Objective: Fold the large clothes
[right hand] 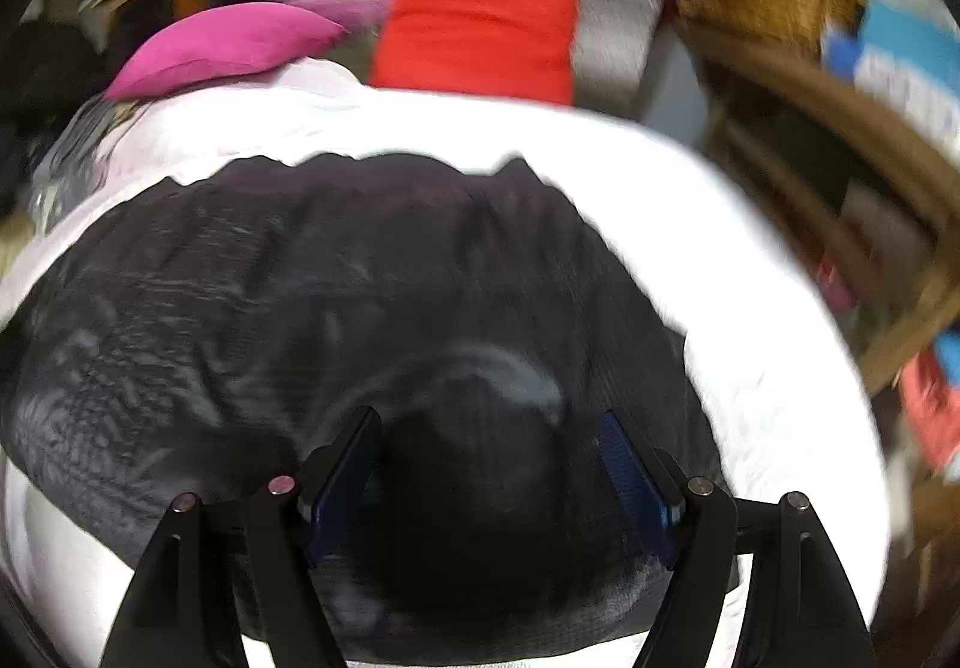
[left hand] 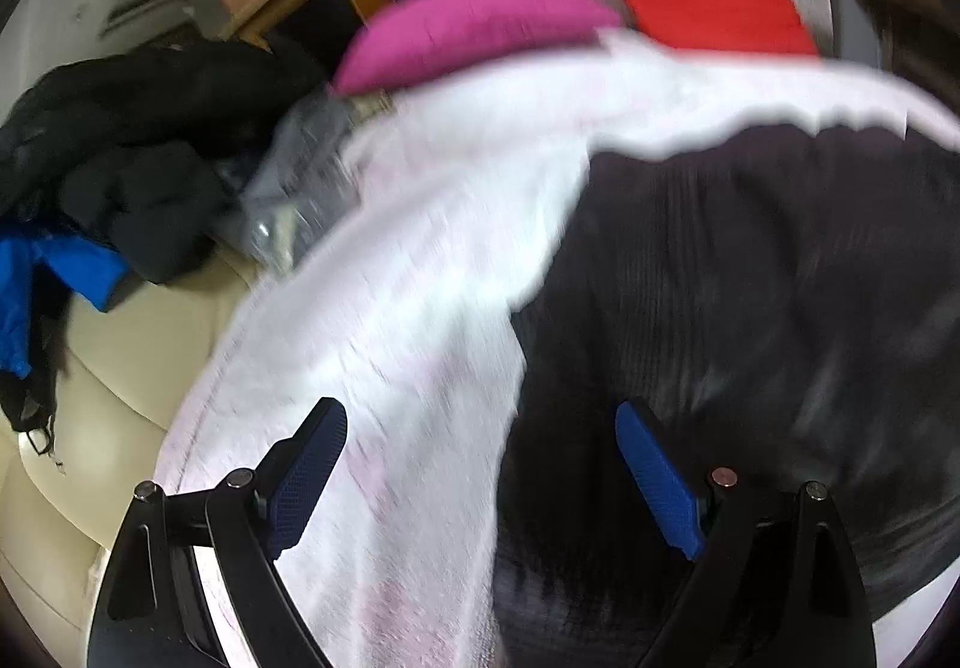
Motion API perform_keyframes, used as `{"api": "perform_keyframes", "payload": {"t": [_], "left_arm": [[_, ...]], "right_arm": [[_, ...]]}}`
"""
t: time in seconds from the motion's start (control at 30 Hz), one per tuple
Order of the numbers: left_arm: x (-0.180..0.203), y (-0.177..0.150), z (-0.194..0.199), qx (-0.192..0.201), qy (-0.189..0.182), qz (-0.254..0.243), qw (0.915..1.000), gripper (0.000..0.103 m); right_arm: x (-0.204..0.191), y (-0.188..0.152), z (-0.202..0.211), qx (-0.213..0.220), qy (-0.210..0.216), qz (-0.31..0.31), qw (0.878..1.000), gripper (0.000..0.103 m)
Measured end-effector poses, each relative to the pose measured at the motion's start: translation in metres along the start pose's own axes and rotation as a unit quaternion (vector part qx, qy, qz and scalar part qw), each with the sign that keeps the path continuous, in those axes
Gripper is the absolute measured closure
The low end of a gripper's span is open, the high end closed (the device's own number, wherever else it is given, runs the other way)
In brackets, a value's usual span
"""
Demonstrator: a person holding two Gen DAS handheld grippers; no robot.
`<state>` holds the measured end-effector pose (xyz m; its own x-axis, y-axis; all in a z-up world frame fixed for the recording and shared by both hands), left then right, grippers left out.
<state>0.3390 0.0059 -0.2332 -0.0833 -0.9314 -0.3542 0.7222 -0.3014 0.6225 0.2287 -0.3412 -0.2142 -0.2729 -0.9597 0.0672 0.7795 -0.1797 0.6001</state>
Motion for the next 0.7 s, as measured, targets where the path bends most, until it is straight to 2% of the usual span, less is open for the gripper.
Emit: {"api": "perform_keyframes", "payload": {"t": [0.1, 0.17, 0.27, 0.3, 0.4, 0.47, 0.57, 0.7], "left_arm": [[0.004, -0.002, -0.005, 0.002, -0.003, 0.0, 1.0, 0.012], [0.002, -0.001, -0.004, -0.006, -0.007, 0.002, 0.9999, 0.012], [-0.005, 0.004, 0.002, -0.005, -0.028, 0.026, 0.9992, 0.012], [-0.006, 0.006, 0.004, -0.004, -0.034, 0.029, 0.999, 0.012], [-0.011, 0.008, 0.005, -0.007, -0.032, 0.033, 0.9989, 0.012], [-0.017, 0.01, 0.002, -0.019, -0.056, 0.05, 0.997, 0.012], [-0.034, 0.01, -0.006, -0.048, -0.108, 0.092, 0.9887, 0.012], [-0.048, 0.005, -0.013, -0.087, -0.203, 0.149, 0.964, 0.012]], "right_arm": [[0.005, -0.004, -0.014, -0.014, 0.025, -0.015, 0.999, 0.025], [0.003, -0.002, -0.012, -0.017, 0.029, -0.008, 0.999, 0.025], [0.011, 0.008, -0.004, -0.013, 0.067, -0.031, 0.997, 0.025], [0.017, 0.013, 0.001, -0.006, 0.081, -0.046, 0.996, 0.025], [0.043, 0.026, 0.007, 0.007, 0.079, -0.071, 0.994, 0.025], [0.063, 0.032, 0.006, 0.004, 0.097, -0.101, 0.99, 0.025], [0.094, 0.032, 0.0, -0.017, 0.138, -0.165, 0.976, 0.025], [0.133, 0.023, -0.001, -0.027, 0.208, -0.257, 0.943, 0.025]]}}
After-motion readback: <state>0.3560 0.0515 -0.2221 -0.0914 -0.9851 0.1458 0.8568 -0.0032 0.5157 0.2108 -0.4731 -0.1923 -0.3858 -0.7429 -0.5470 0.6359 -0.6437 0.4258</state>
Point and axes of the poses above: each gripper's, at about its wrist camera, not at the fingertips, and z roughly against the way its jaws point, x to its right, y to its top, the point moved 5 cm from there along -z, roughly the way its jaws point, and after that the axes turned 2 degrees about z, right-handed, at the moved point
